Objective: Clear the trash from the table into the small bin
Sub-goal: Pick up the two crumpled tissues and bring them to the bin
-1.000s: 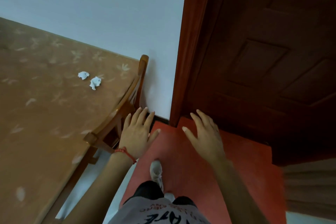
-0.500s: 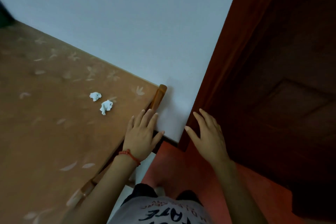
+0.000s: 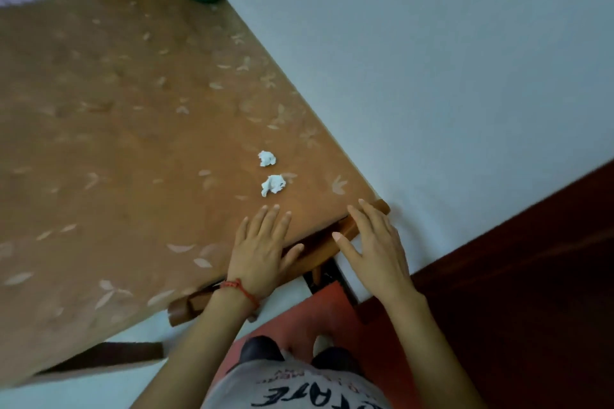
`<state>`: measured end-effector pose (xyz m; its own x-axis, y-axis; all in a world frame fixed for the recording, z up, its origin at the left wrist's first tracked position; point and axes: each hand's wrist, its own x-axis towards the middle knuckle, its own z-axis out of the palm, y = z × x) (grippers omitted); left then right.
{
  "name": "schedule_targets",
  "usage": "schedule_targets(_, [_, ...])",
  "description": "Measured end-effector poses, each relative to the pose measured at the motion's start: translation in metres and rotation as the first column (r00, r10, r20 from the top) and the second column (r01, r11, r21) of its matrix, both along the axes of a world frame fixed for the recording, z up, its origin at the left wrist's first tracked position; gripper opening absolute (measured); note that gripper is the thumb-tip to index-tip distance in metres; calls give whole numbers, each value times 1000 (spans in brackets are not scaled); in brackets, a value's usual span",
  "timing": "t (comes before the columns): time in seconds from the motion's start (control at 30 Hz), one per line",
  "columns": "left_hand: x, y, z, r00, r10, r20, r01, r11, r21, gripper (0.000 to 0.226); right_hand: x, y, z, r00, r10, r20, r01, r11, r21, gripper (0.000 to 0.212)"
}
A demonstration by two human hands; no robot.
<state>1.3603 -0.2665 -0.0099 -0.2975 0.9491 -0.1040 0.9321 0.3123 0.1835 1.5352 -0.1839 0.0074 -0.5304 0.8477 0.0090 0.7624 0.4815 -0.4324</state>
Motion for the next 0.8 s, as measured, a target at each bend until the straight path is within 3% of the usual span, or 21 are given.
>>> schedule_targets(0.4, [6, -15, -9, 931, 362, -46, -359, 931, 66, 58, -30, 51, -8, 934, 357, -25, -358, 934, -17, 56])
schedule_targets(0.67, [-26, 1, -21, 915, 400, -59, -397, 916, 48, 60, -68, 70, -20, 907, 421, -27, -422, 905, -50, 56])
schedule_targets(0.8, [-49, 20, -30, 911, 404, 88, -408, 912, 44, 73, -91, 85, -21, 904, 426, -26, -427, 902, -69, 55])
